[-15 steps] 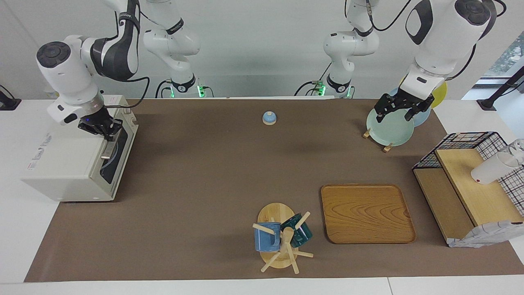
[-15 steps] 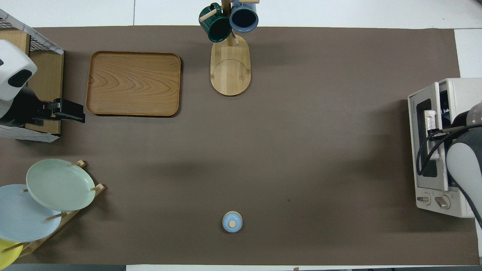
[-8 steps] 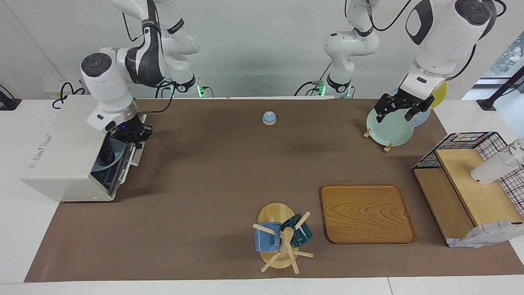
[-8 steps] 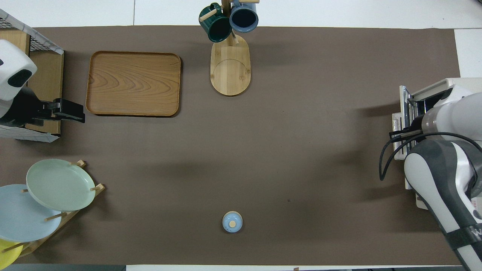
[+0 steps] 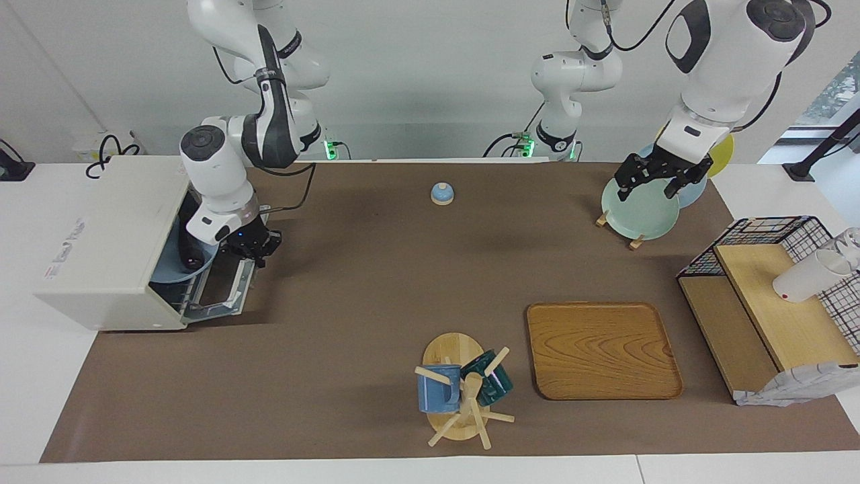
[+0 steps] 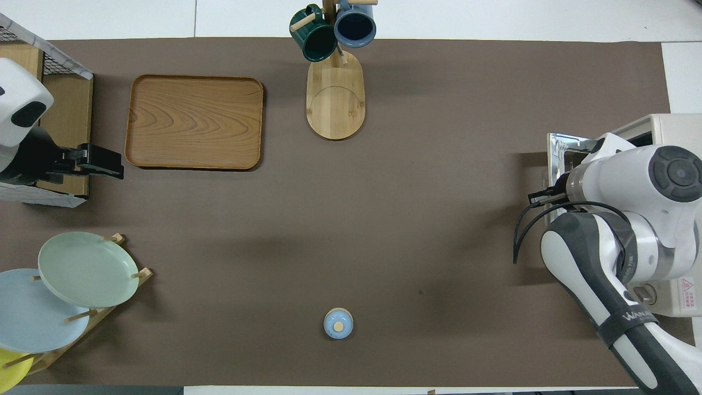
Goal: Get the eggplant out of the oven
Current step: 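Pull the oven door down and open with the right gripper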
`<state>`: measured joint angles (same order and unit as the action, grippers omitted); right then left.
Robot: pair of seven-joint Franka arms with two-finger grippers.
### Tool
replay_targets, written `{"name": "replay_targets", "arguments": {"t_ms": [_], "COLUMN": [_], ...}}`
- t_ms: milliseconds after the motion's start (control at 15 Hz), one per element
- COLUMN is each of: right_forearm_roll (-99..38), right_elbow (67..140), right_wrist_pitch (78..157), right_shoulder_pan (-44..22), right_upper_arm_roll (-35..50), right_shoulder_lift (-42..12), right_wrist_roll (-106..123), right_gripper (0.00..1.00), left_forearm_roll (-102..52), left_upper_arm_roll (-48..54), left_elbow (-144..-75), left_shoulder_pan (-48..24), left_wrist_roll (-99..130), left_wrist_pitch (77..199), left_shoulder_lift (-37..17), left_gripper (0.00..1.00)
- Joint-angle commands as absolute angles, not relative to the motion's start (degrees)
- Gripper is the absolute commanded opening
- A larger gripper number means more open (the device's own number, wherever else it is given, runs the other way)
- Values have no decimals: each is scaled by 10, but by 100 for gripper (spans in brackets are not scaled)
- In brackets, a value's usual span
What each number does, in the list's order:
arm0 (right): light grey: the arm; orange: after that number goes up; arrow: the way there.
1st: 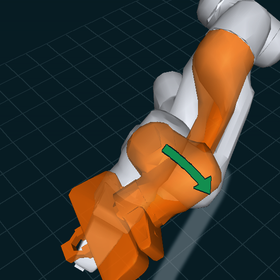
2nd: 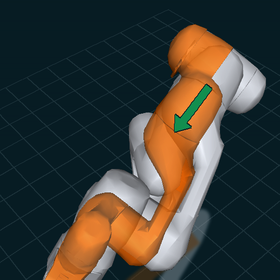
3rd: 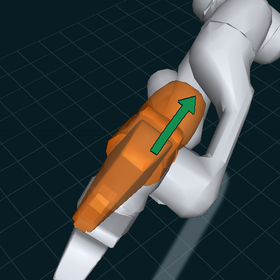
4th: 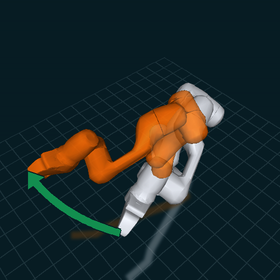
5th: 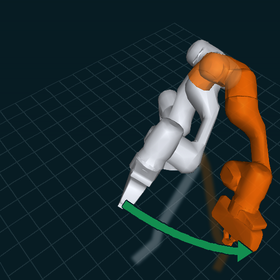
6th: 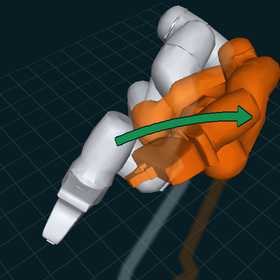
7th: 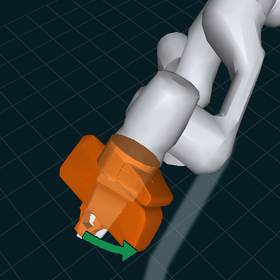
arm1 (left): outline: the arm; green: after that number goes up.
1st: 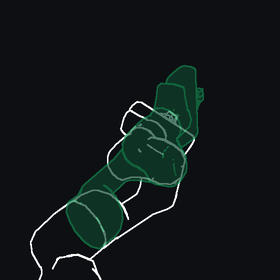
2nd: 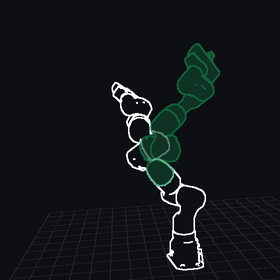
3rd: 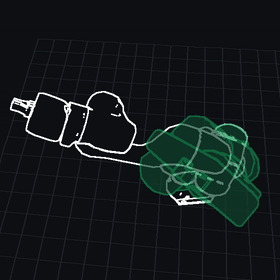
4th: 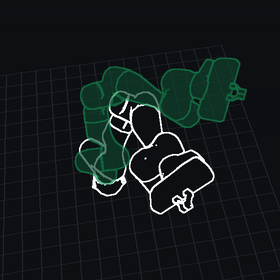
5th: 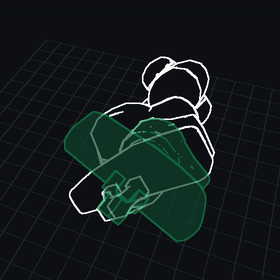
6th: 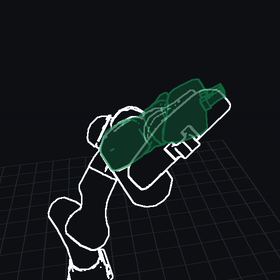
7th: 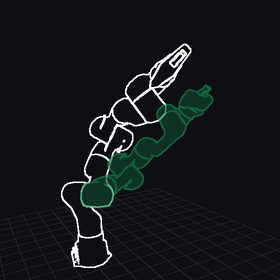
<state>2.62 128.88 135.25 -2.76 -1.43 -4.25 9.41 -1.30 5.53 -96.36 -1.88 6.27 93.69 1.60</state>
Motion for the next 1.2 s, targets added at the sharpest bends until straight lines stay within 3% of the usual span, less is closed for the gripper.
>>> {"name": "replay_targets", "arguments": {"t_ms": [0,467,1133], "right_forearm_roll": [50,49,46], "right_elbow": [1284,1290,1267], "right_wrist_pitch": [1384,1397,1355], "right_shoulder_pan": [-6,-31,-56], "right_upper_arm_roll": [-32,-30,-30], "right_shoulder_lift": [-68,-68,-67], "right_wrist_roll": [79,60,28], "right_gripper": [0,0,0], "left_forearm_roll": [-12,-12,-12], "left_upper_arm_roll": [58,55,54], "left_elbow": [-967,-967,-967], "left_shoulder_pan": [-12,-12,-11], "left_wrist_roll": [63,63,63], "left_wrist_pitch": [934,934,934], "left_shoulder_lift": [23,24,24], "left_gripper": [100,100,100]}}
